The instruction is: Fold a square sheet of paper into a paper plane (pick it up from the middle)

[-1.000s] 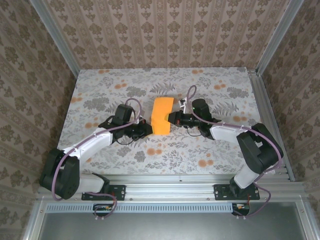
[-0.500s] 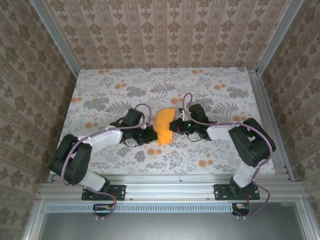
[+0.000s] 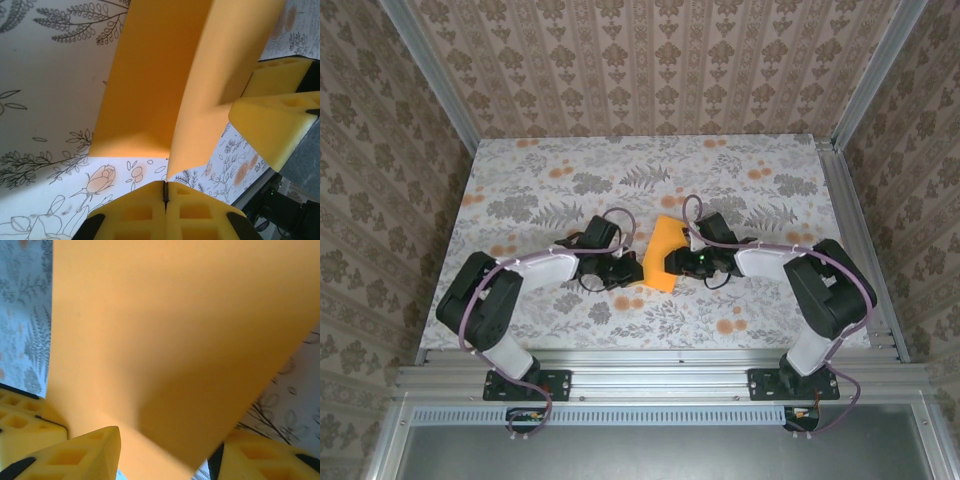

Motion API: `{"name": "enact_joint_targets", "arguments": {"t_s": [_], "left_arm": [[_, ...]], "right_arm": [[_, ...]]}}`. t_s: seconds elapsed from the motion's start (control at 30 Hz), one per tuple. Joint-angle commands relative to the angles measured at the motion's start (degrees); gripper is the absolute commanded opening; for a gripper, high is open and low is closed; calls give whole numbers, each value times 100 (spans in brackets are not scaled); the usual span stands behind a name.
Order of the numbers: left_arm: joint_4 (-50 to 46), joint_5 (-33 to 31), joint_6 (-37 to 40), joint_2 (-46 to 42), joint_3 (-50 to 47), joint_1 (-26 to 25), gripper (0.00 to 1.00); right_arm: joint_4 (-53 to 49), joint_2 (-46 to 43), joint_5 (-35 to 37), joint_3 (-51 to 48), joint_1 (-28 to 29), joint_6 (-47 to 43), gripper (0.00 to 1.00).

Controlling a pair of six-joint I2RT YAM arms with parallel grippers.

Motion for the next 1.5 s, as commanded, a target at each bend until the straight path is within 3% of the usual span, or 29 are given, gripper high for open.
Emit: {"name": "enact_joint_targets", "arguments": {"t_s": [0.0,0.17,0.33,0.5,0.63,0.77,1.47], "left_arm": [[-46,-35,-4,136,236,-49,0],[-99,-36,2,242,348,-96,0],[-127,-23,5,381,495,-171,0],[-160,7,20,548,685,-223,0],[-239,17,78,603,794,-225,0],[-318,29,127,681,936,-226,1],[-249,219,145,1552,1832,-264,2]], "right_arm": [[-917,-336,577,255,-22,-478,52],[-1339,-613,852,319,-170,-694,52],[-551,-729,339,102,-290,-391,52],[523,-243,46,50,-294,14,36],[524,273,114,228,-296,4,25],[315,507,297,346,-289,-140,21],[215,784,-65,287,-359,-281,13]]}}
